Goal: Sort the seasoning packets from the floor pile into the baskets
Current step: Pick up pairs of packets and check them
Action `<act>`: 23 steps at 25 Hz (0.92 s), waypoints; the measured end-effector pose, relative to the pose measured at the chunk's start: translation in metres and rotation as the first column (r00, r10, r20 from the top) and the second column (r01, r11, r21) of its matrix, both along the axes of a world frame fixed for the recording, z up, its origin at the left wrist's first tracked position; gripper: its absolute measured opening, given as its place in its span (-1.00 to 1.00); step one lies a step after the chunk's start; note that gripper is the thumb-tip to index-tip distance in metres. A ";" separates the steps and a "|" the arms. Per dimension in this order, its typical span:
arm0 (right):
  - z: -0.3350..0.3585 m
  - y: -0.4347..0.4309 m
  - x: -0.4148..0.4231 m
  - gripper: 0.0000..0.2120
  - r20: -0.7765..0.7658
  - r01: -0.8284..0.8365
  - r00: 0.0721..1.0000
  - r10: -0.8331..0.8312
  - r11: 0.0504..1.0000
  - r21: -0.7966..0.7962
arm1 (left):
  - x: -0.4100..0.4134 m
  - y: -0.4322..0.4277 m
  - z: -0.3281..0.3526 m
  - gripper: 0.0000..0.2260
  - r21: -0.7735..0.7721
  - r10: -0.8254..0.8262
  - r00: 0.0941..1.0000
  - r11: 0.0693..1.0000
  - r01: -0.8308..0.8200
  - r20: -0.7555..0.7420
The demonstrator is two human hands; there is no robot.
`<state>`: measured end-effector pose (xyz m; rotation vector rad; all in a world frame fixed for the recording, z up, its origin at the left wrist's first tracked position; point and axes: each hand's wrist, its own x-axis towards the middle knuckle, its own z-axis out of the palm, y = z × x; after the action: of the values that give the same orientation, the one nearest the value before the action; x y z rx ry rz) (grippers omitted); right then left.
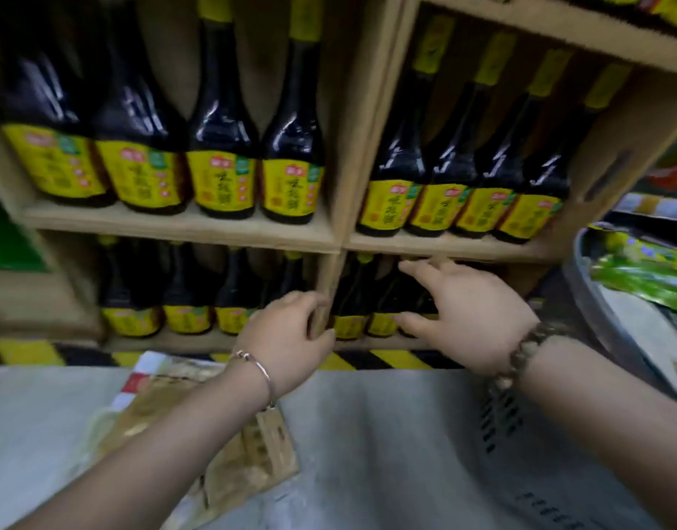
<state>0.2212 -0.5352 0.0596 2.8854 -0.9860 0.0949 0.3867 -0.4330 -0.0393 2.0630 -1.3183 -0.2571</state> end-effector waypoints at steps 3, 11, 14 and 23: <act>-0.039 0.001 0.037 -0.39 -0.088 0.026 0.996 -0.016 0.994 0.108 | 0.034 0.030 -0.043 -0.61 0.086 0.156 0.987 0.985 -0.152 -0.037; -0.148 0.021 0.075 -0.38 -0.316 -0.028 0.942 0.114 0.965 0.262 | 0.062 0.082 -0.130 -0.60 0.281 0.277 0.956 0.929 -0.241 -0.095; -0.191 0.034 0.090 -0.39 -0.359 -0.022 0.921 0.153 0.939 0.344 | 0.068 0.101 -0.154 -0.60 0.400 0.245 0.969 0.890 -0.220 -0.013; -0.298 0.075 0.171 -0.62 -0.106 0.056 0.994 0.025 0.720 0.692 | 0.097 0.148 -0.210 -0.55 0.505 0.328 0.933 0.787 -0.356 0.147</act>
<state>0.3918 -0.4604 -0.2386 3.4827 -1.2348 -0.5608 0.4832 -0.2848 -0.2491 2.7442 -0.9305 -0.4412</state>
